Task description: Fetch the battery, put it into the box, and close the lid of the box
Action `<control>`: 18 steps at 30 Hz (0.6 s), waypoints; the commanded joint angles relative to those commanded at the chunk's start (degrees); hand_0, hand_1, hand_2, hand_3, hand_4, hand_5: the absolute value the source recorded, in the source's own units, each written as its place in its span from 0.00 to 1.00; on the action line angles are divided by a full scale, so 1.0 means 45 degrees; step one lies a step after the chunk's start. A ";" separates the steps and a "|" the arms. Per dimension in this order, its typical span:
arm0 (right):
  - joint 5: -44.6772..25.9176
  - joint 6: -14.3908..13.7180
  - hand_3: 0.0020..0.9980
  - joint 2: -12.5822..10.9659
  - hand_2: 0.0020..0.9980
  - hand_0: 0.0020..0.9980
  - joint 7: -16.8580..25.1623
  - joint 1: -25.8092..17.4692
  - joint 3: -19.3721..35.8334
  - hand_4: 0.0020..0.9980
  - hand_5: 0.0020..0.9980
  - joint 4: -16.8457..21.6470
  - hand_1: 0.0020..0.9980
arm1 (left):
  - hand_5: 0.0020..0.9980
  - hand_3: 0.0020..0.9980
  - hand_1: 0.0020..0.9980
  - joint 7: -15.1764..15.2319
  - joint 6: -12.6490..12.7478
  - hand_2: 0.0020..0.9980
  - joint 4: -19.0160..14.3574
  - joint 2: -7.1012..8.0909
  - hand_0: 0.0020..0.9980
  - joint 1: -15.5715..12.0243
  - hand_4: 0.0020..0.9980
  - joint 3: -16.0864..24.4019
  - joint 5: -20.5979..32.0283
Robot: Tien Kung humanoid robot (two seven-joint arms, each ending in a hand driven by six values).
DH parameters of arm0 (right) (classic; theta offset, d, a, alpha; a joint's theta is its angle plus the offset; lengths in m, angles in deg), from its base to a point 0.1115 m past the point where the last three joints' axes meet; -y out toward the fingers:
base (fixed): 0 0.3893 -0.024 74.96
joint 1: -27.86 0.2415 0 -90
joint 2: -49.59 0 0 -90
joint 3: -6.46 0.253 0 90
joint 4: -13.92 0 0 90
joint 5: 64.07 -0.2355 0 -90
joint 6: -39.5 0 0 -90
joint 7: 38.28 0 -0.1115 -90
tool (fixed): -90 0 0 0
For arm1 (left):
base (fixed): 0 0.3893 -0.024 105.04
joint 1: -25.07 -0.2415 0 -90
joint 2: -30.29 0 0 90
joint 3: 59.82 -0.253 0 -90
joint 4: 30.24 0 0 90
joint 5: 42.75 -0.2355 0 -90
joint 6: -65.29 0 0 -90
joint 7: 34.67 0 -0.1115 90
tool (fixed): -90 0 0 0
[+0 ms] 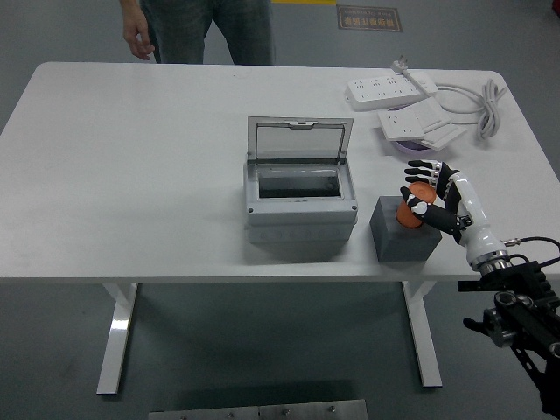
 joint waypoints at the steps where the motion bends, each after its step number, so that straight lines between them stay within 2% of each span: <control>1: 0.0002 0.0002 0.73 -0.0001 0.69 0.74 -0.0002 0.0007 -0.0002 0.71 0.00 -0.0016 0.68 | 0.00 0.54 0.70 -0.0003 -0.0004 0.57 -0.0001 -0.0003 0.63 0.0006 0.50 0.0001 -0.0003; 18: 0.0000 0.0102 0.73 -0.0162 0.69 0.73 -0.0156 0.0260 -0.0575 0.73 0.00 -0.0101 0.68 | 0.00 0.54 0.70 -0.0005 -0.0034 0.57 -0.0002 -0.0005 0.63 0.0093 0.50 0.0002 -0.0001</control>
